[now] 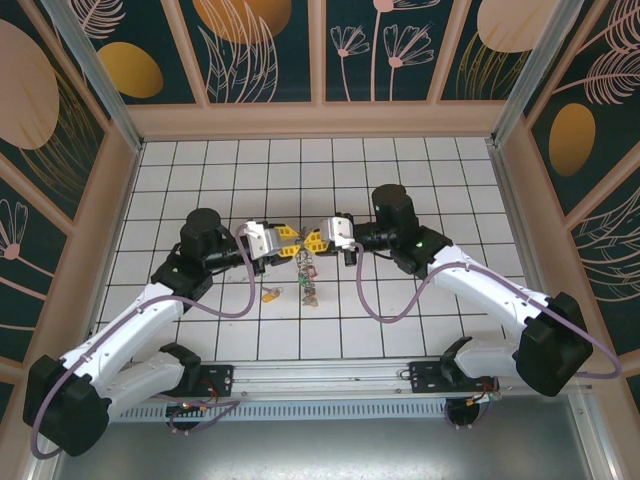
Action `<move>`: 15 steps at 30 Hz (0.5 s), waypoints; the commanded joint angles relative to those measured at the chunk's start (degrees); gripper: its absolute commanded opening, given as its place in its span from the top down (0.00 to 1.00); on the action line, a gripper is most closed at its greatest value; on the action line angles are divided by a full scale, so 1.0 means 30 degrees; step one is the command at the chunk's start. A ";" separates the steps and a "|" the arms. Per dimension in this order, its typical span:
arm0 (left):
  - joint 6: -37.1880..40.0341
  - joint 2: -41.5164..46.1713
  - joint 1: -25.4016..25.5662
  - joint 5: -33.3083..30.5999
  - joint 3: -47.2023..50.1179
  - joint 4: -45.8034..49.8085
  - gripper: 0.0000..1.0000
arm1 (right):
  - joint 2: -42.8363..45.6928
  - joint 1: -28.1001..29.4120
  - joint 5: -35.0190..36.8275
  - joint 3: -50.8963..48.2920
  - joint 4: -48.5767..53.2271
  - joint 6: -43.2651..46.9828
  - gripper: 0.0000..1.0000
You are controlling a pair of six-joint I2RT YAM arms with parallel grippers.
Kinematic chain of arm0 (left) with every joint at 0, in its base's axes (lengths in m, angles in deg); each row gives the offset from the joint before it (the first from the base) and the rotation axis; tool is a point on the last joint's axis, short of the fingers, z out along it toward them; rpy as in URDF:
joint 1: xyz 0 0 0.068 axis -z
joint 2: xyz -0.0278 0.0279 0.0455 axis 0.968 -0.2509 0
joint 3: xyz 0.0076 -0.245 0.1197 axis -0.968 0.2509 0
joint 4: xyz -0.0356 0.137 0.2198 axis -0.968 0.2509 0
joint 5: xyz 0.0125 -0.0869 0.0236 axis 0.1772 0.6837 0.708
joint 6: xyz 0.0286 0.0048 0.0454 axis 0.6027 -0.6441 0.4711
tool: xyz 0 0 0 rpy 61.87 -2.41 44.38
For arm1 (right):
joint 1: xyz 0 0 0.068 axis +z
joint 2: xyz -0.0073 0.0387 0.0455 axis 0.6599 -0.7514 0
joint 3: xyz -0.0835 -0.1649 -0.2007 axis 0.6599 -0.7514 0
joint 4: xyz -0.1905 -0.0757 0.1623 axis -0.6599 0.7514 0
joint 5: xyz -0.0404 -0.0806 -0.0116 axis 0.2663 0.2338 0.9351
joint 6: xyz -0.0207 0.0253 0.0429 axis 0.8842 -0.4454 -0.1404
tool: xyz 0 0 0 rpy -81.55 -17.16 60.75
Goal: Put the keys on the keyring
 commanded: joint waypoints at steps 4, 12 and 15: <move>-0.0574 0.1090 0.0178 0.1582 0.0891 -0.0288 0.70 | 0.0455 -0.0027 0.0019 0.1126 -0.0555 -0.0022 1.00; -0.0915 0.0102 0.0175 0.1575 0.0553 -0.1010 0.67 | 0.0198 0.0031 -0.0645 0.1340 -0.0916 -0.0504 1.00; -0.1006 0.0163 0.0161 0.0930 0.0507 -0.1326 0.66 | 0.0161 0.0061 -0.0740 0.1429 -0.0761 -0.0445 1.00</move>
